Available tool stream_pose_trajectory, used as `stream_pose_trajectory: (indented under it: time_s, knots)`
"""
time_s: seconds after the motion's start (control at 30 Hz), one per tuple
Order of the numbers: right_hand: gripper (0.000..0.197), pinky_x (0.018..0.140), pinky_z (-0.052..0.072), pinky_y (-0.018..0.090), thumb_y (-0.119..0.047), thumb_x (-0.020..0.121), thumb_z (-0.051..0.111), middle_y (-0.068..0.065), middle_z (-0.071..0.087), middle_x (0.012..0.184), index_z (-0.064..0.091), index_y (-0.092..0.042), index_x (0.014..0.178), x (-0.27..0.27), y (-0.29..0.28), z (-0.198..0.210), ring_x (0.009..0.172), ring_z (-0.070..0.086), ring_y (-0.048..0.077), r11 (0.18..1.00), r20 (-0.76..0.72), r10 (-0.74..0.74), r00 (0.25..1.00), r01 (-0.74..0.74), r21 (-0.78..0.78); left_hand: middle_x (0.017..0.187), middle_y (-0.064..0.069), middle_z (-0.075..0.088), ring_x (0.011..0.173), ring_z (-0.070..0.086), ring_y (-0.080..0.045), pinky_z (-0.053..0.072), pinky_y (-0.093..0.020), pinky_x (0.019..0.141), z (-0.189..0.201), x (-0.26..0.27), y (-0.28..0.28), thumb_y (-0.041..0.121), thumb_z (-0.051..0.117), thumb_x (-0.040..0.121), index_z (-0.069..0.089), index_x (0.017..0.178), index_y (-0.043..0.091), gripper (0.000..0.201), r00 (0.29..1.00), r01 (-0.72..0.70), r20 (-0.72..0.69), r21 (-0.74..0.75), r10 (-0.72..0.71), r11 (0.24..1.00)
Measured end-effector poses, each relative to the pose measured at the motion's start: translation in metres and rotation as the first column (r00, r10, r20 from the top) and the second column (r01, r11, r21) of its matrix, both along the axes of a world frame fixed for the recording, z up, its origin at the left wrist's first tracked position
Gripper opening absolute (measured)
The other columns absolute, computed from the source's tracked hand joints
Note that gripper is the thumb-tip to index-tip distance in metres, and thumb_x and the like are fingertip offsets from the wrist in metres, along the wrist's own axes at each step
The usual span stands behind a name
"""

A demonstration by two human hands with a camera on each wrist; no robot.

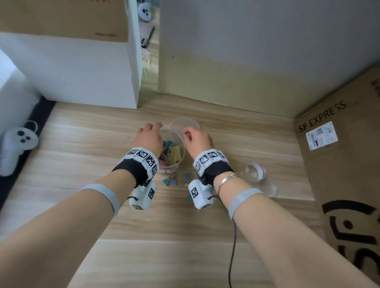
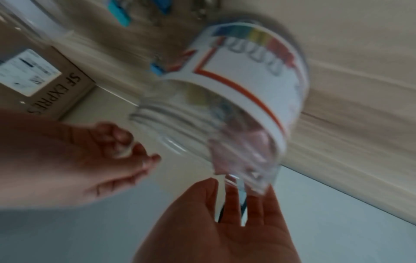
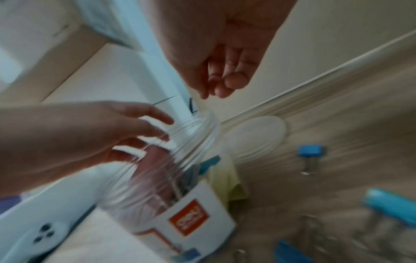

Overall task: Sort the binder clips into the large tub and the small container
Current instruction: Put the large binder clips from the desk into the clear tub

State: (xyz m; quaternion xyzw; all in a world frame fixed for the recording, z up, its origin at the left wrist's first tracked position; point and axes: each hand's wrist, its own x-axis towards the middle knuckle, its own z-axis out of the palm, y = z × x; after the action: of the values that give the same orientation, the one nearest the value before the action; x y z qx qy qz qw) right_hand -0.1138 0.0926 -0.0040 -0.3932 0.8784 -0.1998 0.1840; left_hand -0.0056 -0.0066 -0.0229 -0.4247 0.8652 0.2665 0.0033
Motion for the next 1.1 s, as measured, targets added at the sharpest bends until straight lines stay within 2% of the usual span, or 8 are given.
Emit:
stream_pose_trajectory:
  time_s: [0.1, 0.27, 0.37, 0.5, 0.67, 0.8, 0.97, 1.1]
  knots:
    - [0.019, 0.075, 0.051, 0.032, -0.019, 0.091, 0.047, 0.013, 0.07, 0.1, 0.064, -0.013, 0.098, -0.022, 0.04, -0.005, 0.088, 0.065, 0.031, 0.957, -0.01, -0.082, 0.997, 0.082, 0.278, 0.135, -0.015, 0.045, 0.121, 0.042, -0.037, 0.045, -0.047, 0.095, 0.001, -0.009, 0.009, 0.012, 0.036, 0.094, 0.034, 0.138, 0.016, 0.044, 0.999, -0.018, 0.047, -0.024, 0.019, 1.0]
    - [0.033, 0.08, 0.046, 0.03, -0.034, 0.083, 0.066, 0.008, 0.063, 0.108, 0.059, -0.011, 0.106, -0.033, 0.115, -0.023, 0.096, 0.06, 0.026, 0.701, 0.162, -0.049, 0.986, -0.082, 0.708, 0.134, -0.015, 0.043, 0.122, 0.038, -0.038, 0.044, -0.049, 0.095, -0.003, -0.013, 0.01, 0.008, 0.035, 0.094, 0.041, 0.131, 0.011, 0.038, 0.993, -0.006, 0.116, -0.047, 0.012, 0.999]
    - [0.063, 0.085, 0.049, 0.036, -0.039, 0.063, 0.081, 0.006, 0.047, 0.112, 0.046, -0.019, 0.111, -0.026, 0.147, -0.034, 0.097, 0.056, 0.028, 0.699, 0.175, -0.099, 0.98, -0.057, 0.713, 0.133, -0.016, 0.041, 0.12, 0.039, -0.039, 0.042, -0.049, 0.094, -0.006, -0.014, 0.013, 0.005, 0.033, 0.093, 0.04, 0.129, 0.011, 0.037, 0.997, -0.031, 0.071, -0.018, 0.032, 0.999]
    - [0.076, 0.073, 0.052, 0.033, -0.006, 0.057, 0.083, 0.009, 0.037, 0.12, 0.041, -0.022, 0.119, -0.016, 0.162, -0.043, 0.089, 0.055, 0.027, 0.764, 0.184, -0.145, 0.972, -0.008, 0.645, 0.134, -0.019, 0.042, 0.117, 0.043, -0.041, 0.042, -0.049, 0.094, -0.009, -0.013, 0.016, 0.004, 0.031, 0.093, 0.039, 0.131, 0.013, 0.039, 0.998, -0.047, 0.036, -0.018, 0.047, 0.999]
    - [0.077, 0.074, 0.052, 0.033, -0.012, 0.068, 0.077, 0.012, 0.046, 0.121, 0.035, -0.026, 0.131, -0.022, 0.154, -0.033, 0.091, 0.059, 0.028, 0.767, 0.185, -0.117, 0.976, -0.03, 0.642, 0.129, -0.018, 0.049, 0.109, 0.052, -0.039, 0.048, -0.047, 0.092, -0.009, -0.01, 0.009, -0.003, 0.038, 0.089, 0.041, 0.13, 0.016, 0.045, 0.997, -0.08, 0.006, 0.031, 0.08, 0.996]
    - [0.073, 0.064, 0.048, 0.027, -0.019, 0.07, 0.076, -0.001, 0.062, 0.082, 0.037, -0.02, 0.132, -0.033, 0.124, -0.003, 0.077, 0.063, 0.02, 0.806, 0.208, -0.043, 0.977, -0.089, 0.586, 0.126, -0.011, 0.058, 0.101, 0.061, -0.033, 0.054, -0.041, 0.088, -0.008, -0.004, 0.001, -0.001, 0.057, 0.079, 0.046, 0.128, 0.019, 0.054, 0.991, -0.124, -0.042, 0.12, 0.13, 0.985]
    - [0.064, 0.078, 0.052, 0.029, -0.019, 0.071, 0.072, -0.002, 0.06, 0.098, 0.043, -0.026, 0.128, -0.024, 0.067, 0.027, 0.088, 0.06, 0.018, 0.923, 0.157, 0.082, 0.984, -0.134, 0.361, 0.122, -0.012, 0.063, 0.097, 0.064, -0.033, 0.056, -0.039, 0.086, -0.007, 0.011, -0.008, 0.013, 0.06, 0.083, 0.05, 0.128, 0.019, 0.046, 0.982, -0.14, -0.082, 0.265, 0.168, 0.954]
    - [0.041, 0.079, 0.049, 0.027, -0.023, 0.075, 0.066, 0.004, 0.065, 0.108, 0.053, -0.023, 0.114, -0.011, 0.023, 0.035, 0.093, 0.06, 0.022, 0.947, 0.012, 0.173, 0.985, -0.169, 0.272, 0.12, -0.019, 0.063, 0.1, 0.063, -0.036, 0.054, -0.039, 0.084, -0.011, 0.017, -0.015, 0.014, 0.039, 0.096, 0.053, 0.125, 0.014, 0.032, 0.977, -0.131, -0.131, 0.266, 0.17, 0.955]
